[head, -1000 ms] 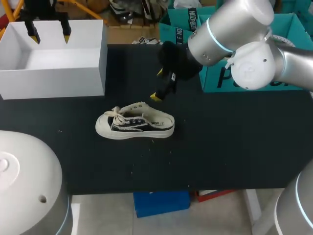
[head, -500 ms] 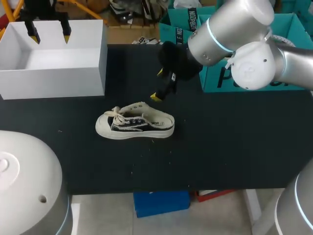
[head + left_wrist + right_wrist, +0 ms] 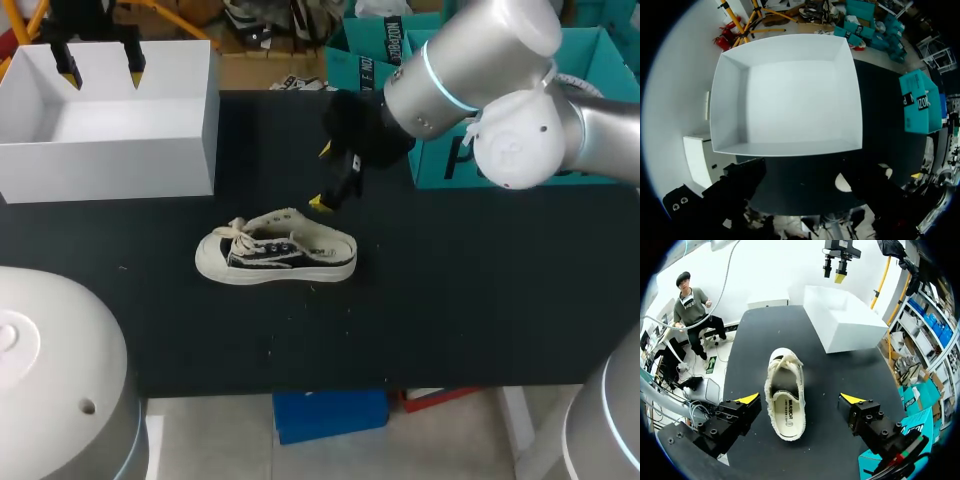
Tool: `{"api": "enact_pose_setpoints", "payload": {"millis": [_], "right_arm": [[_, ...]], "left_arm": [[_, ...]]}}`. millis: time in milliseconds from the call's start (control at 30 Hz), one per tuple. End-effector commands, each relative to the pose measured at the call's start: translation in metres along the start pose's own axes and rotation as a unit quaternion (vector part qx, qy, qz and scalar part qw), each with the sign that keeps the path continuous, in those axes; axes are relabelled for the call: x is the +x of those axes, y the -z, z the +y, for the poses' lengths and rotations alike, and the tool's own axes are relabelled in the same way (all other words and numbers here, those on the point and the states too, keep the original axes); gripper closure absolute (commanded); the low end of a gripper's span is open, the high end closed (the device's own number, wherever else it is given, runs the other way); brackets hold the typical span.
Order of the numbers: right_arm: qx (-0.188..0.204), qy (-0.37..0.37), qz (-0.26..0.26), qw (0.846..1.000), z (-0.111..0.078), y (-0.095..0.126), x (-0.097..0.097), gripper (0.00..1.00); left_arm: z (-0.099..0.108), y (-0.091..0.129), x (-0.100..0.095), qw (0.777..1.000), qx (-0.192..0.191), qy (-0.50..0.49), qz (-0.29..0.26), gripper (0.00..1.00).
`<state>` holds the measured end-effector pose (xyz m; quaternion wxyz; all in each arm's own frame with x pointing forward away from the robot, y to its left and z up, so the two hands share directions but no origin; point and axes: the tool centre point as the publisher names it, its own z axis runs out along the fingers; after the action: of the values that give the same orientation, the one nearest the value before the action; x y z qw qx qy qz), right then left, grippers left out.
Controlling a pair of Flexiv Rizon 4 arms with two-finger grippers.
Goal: Take the shoe out of the shoebox, open the shoe tongue, remove and reinsert the insole, then place the shoe into the shoebox
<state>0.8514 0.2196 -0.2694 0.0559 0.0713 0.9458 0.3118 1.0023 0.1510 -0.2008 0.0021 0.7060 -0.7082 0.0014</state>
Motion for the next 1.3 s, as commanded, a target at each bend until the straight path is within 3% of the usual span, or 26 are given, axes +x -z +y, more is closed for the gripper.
{"api": "enact_pose_setpoints", "payload": {"millis": [33, 267, 500, 1300], "right_arm": [[-0.026, 0.014, 0.003, 1.0, -0.013, -0.001, 0.007, 0.0], [-0.07, 0.06, 0.024, 0.995, -0.03, -0.02, 0.015, 0.0], [-0.089, 0.066, 0.038, 0.993, -0.046, -0.041, 0.021, 0.0], [-0.12, 0.021, 0.038, 0.992, -0.091, -0.095, 0.034, 0.0]], "left_arm": [[0.001, 0.0, 0.001, 1.0, 0.0, 0.001, -0.001, 0.0], [0.001, 0.0, 0.001, 1.0, 0.0, 0.001, -0.001, 0.0], [0.001, 0.0, 0.001, 1.0, 0.0, 0.001, -0.001, 0.0], [0.001, 0.0, 0.001, 1.0, 0.0, 0.001, -0.001, 0.0]]}}
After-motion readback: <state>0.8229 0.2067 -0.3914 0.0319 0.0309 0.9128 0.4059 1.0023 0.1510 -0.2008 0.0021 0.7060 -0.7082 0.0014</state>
